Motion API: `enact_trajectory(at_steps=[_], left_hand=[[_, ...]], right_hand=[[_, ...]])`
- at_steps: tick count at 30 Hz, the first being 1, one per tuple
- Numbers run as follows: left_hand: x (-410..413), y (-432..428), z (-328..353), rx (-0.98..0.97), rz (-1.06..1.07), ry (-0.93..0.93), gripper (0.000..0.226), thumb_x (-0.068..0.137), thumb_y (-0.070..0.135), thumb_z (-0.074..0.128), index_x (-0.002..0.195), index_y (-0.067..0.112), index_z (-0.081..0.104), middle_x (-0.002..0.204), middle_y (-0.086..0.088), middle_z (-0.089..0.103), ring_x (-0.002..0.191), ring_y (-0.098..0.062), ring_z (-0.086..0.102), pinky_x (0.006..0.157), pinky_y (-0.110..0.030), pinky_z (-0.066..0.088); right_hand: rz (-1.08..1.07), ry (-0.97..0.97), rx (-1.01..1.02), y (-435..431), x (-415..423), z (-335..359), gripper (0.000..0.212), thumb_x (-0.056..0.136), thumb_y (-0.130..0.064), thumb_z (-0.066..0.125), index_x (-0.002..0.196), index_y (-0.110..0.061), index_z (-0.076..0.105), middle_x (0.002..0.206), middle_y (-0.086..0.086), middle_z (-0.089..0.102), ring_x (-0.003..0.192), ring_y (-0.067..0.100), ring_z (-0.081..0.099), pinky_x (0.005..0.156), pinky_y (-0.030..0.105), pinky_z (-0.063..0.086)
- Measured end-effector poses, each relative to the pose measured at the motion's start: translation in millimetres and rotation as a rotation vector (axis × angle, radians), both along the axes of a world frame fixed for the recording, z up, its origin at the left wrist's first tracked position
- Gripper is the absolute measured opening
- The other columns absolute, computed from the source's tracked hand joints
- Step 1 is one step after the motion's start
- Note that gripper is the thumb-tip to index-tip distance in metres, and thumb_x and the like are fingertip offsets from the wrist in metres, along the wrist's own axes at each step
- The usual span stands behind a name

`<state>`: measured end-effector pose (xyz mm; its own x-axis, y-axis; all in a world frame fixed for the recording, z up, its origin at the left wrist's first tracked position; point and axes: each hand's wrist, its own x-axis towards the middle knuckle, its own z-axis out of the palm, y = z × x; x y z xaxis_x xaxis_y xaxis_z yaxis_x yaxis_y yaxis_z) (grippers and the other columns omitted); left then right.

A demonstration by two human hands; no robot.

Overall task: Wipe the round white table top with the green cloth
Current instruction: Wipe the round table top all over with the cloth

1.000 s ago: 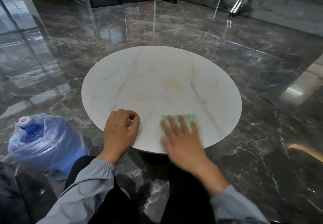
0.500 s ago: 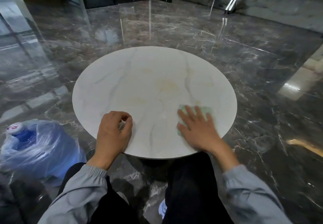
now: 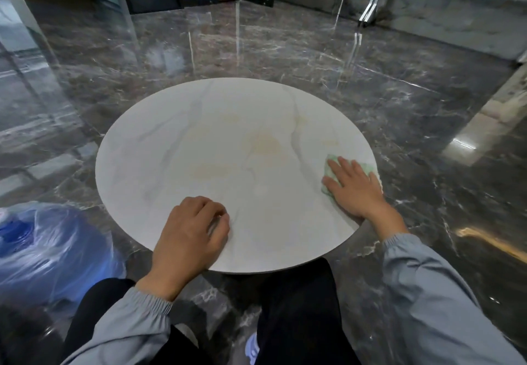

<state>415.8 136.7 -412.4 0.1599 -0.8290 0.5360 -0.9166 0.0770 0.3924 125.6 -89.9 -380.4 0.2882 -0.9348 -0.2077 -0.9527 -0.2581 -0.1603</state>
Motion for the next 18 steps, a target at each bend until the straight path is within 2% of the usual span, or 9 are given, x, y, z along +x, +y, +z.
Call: enact_trajectory(at_steps=[2,5,8,10,12,14,16,18], left_hand=[[-0.9,-0.7,0.0,0.0,0.033,0.011,0.014,0.096,0.029,0.062,0.094,0.018,0.07,0.094,0.003,0.062,0.086,-0.024,0.056,0.075,-0.043,0.045],[-3.3,-0.2,-0.5,0.001,0.045,0.01,0.014,0.094,0.029,0.062,0.092,0.018,0.07,0.092,0.003,0.061,0.085,-0.023,0.055,0.074,-0.043,0.046],[-1.0,0.8,-1.4,-0.003,0.055,-0.005,0.015,0.093,0.028,0.062,0.092,0.017,0.071,0.092,0.002,0.062,0.084,-0.023,0.055,0.074,-0.044,0.046],[-0.2,1.2,-1.4,0.001,0.049,-0.007,0.015,0.092,0.028,0.062,0.092,0.016,0.072,0.092,0.001,0.062,0.085,-0.023,0.055,0.075,-0.044,0.046],[-0.2,1.4,-0.8,0.011,0.045,-0.004,0.015,0.092,0.028,0.061,0.092,0.017,0.072,0.093,0.002,0.062,0.086,-0.022,0.055,0.075,-0.043,0.046],[-0.4,2.0,-0.6,0.022,0.041,-0.004,0.016,0.092,0.029,0.06,0.091,0.018,0.071,0.092,0.004,0.062,0.086,-0.021,0.054,0.076,-0.041,0.045],[-0.7,2.2,-0.2,0.025,0.04,-0.006,0.015,0.092,0.029,0.06,0.091,0.018,0.071,0.092,0.004,0.062,0.086,-0.021,0.054,0.076,-0.041,0.045],[-1.6,2.3,1.4,0.034,0.052,-0.005,0.015,0.092,0.029,0.06,0.092,0.019,0.071,0.092,0.004,0.062,0.086,-0.021,0.053,0.075,-0.041,0.045]], right_hand=[[0.014,0.005,0.012,8.1,21.6,1.7,0.062,0.106,-0.057,0.019,0.164,-0.044,0.0,0.172,-0.014,-0.012,0.159,0.018,-0.014,0.125,0.055,-0.009],[0.275,0.013,-0.051,57.7,78.5,-2.1,0.062,0.107,-0.055,0.019,0.164,-0.042,-0.002,0.172,-0.013,-0.013,0.159,0.021,-0.015,0.125,0.055,-0.009],[0.535,-0.077,-0.05,104.8,107.6,-6.3,0.062,0.105,-0.06,0.02,0.163,-0.046,-0.001,0.172,-0.018,-0.011,0.157,0.013,-0.018,0.125,0.049,-0.015],[0.568,-0.112,-0.028,96.1,98.0,-5.2,0.062,0.105,-0.063,0.023,0.162,-0.049,0.003,0.171,-0.02,-0.006,0.157,0.008,-0.014,0.126,0.045,-0.013],[0.457,-0.102,-0.048,61.7,71.1,-3.1,0.062,0.105,-0.063,0.026,0.163,-0.049,0.006,0.172,-0.018,-0.002,0.159,0.01,-0.009,0.127,0.047,-0.007],[0.254,-0.04,-0.052,19.3,31.5,-2.1,0.062,0.106,-0.063,0.024,0.163,-0.047,0.006,0.173,-0.016,-0.003,0.16,0.015,-0.007,0.126,0.051,-0.004],[0.065,0.006,-0.026,-16.4,-7.7,-3.8,0.064,0.105,-0.064,0.021,0.163,-0.045,0.005,0.173,-0.015,-0.006,0.159,0.016,-0.009,0.126,0.053,-0.005],[-0.029,-0.004,0.008,-35.4,-26.3,-5.5,0.069,0.1,-0.069,0.017,0.163,-0.044,0.005,0.173,-0.013,-0.008,0.159,0.018,-0.012,0.127,0.056,-0.005]])
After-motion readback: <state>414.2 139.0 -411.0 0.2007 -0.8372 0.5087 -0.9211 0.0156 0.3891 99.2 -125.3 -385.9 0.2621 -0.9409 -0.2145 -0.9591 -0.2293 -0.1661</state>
